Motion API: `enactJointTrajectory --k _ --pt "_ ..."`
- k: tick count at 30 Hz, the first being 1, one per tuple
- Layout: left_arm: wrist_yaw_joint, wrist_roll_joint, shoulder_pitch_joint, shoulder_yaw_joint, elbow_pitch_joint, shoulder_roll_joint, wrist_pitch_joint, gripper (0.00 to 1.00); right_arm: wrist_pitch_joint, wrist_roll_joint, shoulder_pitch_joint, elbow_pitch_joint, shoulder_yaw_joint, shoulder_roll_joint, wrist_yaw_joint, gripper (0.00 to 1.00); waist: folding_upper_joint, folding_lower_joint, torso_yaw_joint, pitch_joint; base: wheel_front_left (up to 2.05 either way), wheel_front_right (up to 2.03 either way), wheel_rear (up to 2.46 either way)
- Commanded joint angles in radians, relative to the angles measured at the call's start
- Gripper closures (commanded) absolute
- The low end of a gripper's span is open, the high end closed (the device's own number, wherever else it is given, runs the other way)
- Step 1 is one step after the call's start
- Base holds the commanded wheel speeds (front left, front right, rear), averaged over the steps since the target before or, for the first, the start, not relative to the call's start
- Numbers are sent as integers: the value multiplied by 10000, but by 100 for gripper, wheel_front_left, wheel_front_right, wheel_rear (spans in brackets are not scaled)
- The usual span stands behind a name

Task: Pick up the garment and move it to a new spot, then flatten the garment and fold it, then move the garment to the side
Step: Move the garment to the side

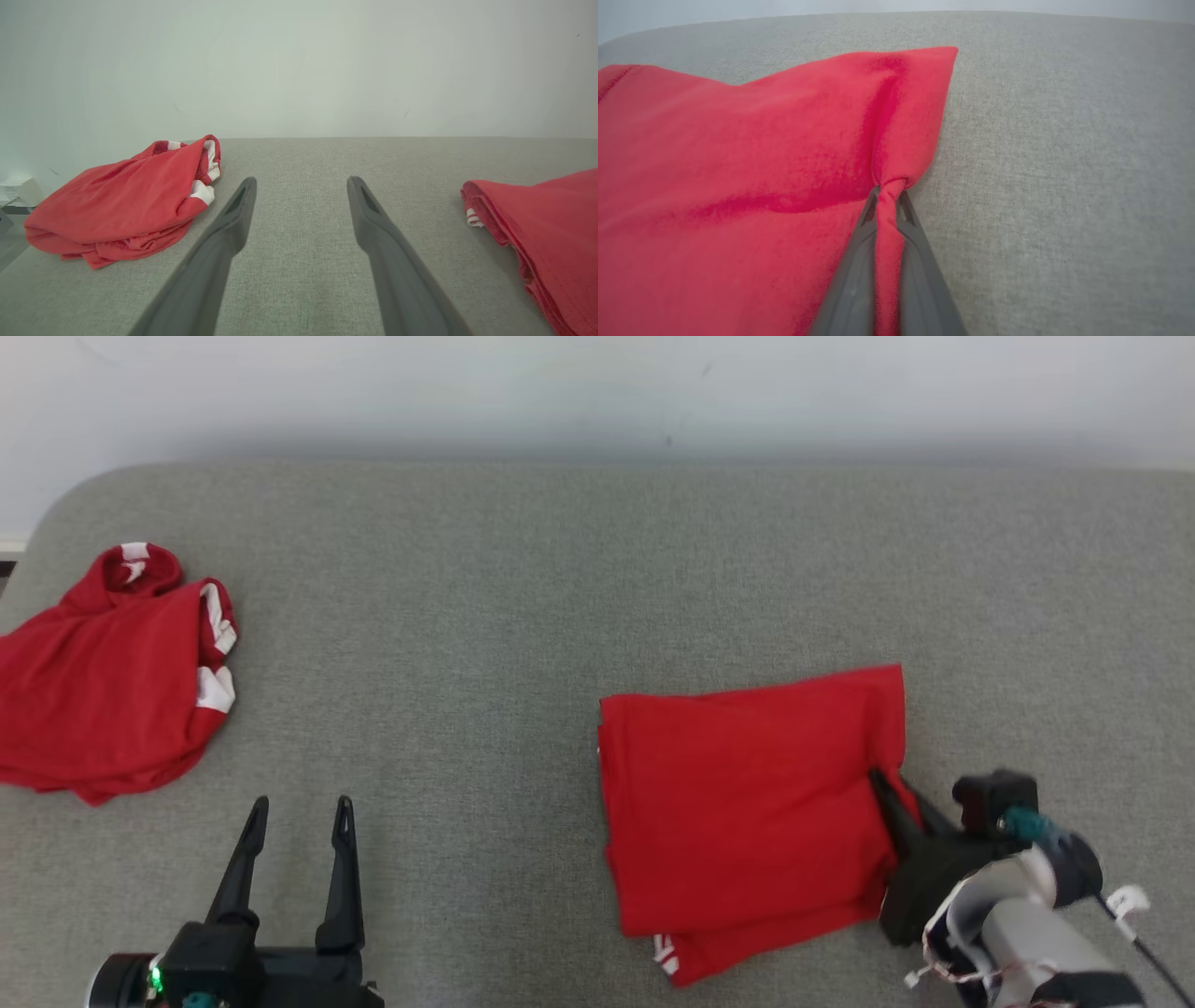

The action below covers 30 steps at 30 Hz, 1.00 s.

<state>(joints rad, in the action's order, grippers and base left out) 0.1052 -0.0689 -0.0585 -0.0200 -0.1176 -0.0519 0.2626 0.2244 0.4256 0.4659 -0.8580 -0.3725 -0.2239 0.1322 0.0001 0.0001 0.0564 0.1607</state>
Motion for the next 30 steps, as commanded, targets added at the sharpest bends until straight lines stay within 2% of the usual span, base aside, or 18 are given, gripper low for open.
enactJointTrajectory --k 1,10,16,30 --pt "17 -17 -215 13 66 12 32 0 -62 -77 352 80 -188 -304 -32 100 -1 -1 -216 384 0 0 0" --pt "143 -26 -1089 130 520 -183 32 0 -487 185 2540 639 -1118 -1805 -30 100 -1 -1 -898 2021 0 0 0" --pt "171 116 -1742 201 950 -508 33 0 -400 611 4371 447 -1191 -2542 -30 100 -1 -1 -1439 3306 0 0 0" --pt "23 485 -1613 -118 2283 -1266 32 0 -285 968 6842 -490 -1748 -4025 -30 100 -1 -1 -2664 4635 0 0 0"
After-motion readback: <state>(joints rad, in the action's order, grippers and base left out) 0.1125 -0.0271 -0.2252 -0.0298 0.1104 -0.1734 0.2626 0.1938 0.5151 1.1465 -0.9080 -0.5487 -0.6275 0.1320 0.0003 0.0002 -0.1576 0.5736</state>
